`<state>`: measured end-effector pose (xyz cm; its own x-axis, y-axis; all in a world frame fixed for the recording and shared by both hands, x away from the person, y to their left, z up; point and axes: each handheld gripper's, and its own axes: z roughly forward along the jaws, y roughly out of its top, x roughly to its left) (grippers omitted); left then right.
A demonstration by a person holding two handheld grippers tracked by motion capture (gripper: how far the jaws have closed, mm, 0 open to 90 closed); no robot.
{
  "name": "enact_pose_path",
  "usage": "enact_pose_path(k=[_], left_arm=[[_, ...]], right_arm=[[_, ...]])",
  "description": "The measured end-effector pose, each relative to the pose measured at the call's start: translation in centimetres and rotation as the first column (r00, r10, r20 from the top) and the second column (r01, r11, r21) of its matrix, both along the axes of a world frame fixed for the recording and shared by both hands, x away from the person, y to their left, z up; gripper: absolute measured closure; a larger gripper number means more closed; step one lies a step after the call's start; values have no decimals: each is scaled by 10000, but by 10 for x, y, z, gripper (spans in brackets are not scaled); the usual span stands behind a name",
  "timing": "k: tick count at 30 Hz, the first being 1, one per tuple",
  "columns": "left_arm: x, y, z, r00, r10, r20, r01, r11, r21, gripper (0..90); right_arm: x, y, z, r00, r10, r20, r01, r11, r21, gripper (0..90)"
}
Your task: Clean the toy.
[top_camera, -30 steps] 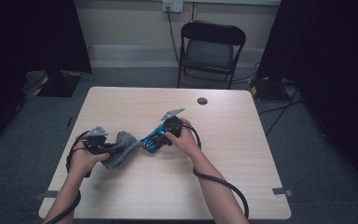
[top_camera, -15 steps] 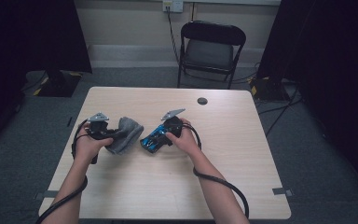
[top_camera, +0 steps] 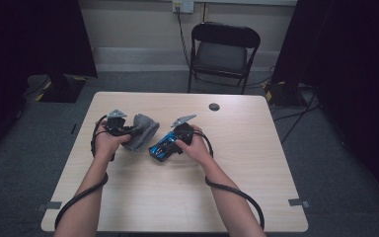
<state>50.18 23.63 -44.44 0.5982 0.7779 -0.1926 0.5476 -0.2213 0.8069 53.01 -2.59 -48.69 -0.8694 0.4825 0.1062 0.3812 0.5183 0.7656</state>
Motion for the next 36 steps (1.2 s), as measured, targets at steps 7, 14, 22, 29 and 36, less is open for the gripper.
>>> enact_pose_path(k=[7,14,22,29,36], left_arm=[[17,-16,-8,10000,-4,-85,5,9999,113,750],[29,-28,-13,9998,219,-38,-218,9990,384,750],[41,-46,-24,10000,30,-94,-21,9949,1007,750],[42,-57,-36,9996,-229,-193,251,9918,1256,738],[41,-67,-43,9994,-229,-272,264,9904,1357,731]], right_arm=[[0,-1,0,10000,-23,4,23,10000,58,80],[1,-1,0,10000,-21,2,21,10000,22,80],[0,0,0,10000,-44,4,44,10000,19,80],[-1,-1,-1,10000,-71,35,70,9999,98,79],[-1,-1,-1,9999,-89,56,88,9999,132,80]])
